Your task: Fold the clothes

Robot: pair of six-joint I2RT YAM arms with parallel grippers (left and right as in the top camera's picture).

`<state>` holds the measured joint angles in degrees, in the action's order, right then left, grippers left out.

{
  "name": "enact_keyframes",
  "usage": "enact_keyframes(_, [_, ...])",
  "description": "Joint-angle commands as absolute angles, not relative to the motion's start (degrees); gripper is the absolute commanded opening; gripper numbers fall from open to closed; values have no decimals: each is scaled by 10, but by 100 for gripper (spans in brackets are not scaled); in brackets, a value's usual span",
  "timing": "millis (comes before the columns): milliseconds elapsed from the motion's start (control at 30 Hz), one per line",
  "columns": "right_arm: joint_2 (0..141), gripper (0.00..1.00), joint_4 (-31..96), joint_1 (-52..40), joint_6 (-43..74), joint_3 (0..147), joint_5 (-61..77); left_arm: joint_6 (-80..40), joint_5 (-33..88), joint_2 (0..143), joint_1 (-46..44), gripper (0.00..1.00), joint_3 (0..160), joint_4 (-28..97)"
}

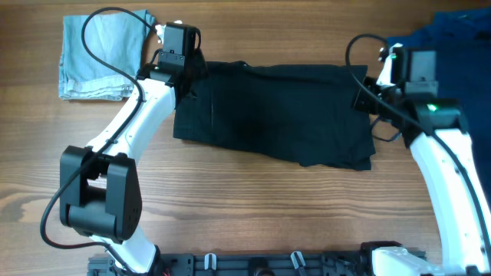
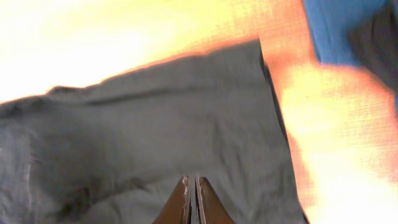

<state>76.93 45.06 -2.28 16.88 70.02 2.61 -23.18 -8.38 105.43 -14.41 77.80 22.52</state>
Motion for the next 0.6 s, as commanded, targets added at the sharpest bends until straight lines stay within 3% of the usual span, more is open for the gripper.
enact_keyframes(0, [820, 4, 419, -21, 134, 685, 39, -229, -47, 1052, -144, 19, 777, 228])
enact_keyframes(167, [948, 4, 341, -20, 108, 681, 26, -229, -47, 1057, -144, 19, 777, 227])
enact_keyframes(300, [1068, 4, 196, -20, 75, 681, 10, -229, -47, 1079, -144, 18, 777, 223])
enact_keyframes(567, [1215, 4, 42, -19, 75, 681, -24, -229, -51, 1181, -143, 15, 777, 147])
